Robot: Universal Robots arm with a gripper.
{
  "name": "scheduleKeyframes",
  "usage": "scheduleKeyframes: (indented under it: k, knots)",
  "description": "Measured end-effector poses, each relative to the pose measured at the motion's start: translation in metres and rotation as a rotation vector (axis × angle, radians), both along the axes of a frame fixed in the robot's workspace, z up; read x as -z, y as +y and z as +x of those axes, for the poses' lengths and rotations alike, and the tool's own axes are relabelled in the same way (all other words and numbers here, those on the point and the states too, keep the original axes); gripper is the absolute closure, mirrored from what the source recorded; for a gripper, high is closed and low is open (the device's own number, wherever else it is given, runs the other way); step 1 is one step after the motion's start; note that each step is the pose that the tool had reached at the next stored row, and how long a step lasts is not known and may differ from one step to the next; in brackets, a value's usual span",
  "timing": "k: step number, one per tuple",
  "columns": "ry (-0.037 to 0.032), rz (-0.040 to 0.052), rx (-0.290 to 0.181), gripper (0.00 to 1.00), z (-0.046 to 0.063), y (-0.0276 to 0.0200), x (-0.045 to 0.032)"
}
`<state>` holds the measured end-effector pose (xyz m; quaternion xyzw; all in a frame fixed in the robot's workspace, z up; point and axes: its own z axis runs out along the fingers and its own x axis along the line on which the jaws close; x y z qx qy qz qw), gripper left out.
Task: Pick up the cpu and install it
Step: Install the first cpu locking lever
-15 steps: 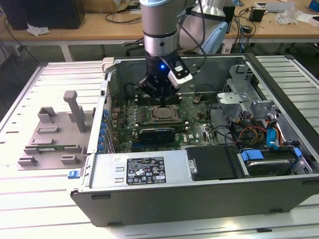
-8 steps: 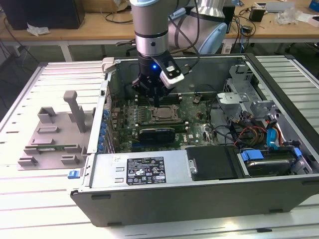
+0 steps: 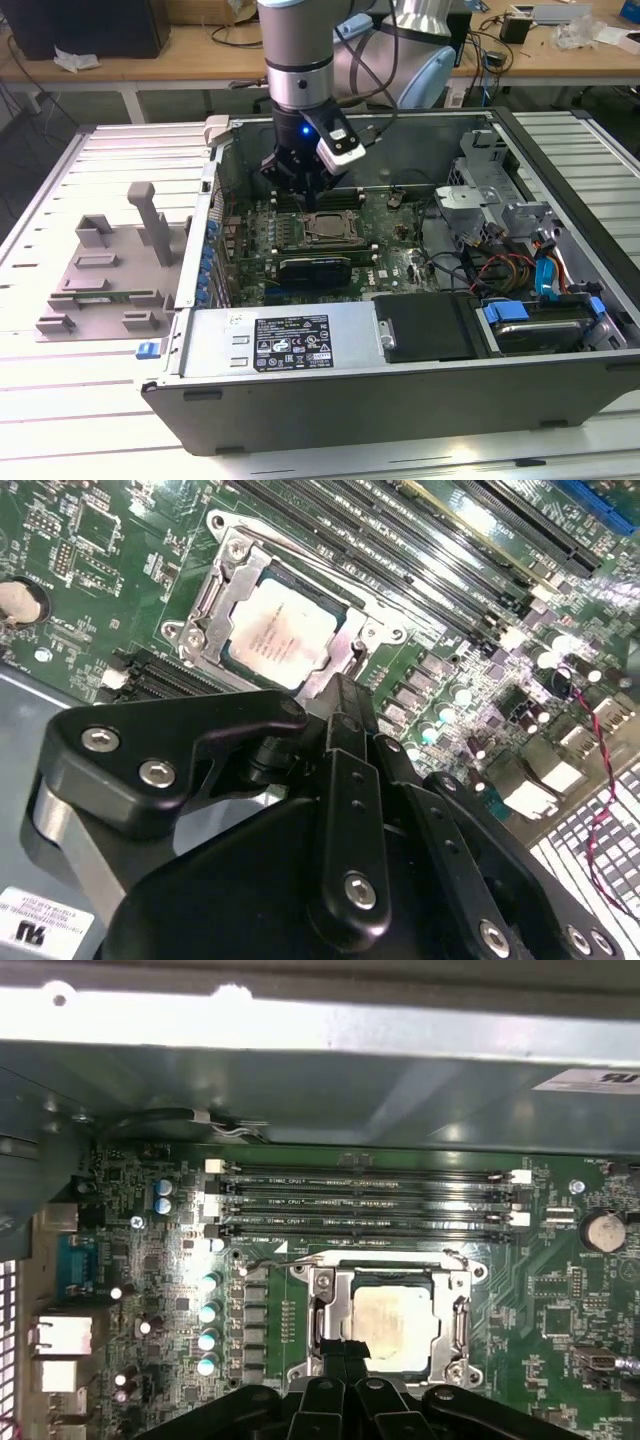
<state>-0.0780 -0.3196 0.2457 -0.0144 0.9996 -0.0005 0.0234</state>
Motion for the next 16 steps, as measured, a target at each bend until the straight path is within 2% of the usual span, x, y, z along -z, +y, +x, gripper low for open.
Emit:
scheduleKeyframes:
  k: [5,11,16]
  knots:
    - [0.0001,-0.0008,0.0,0.89,0.0,0.0,-0.0151]
    - [0.0,-0.0008,0.0,0.89,0.0,0.0,-0.0161]
    - [-0.0001,-0.0008,0.0,0.89,-0.015,0.0004,-0.016]
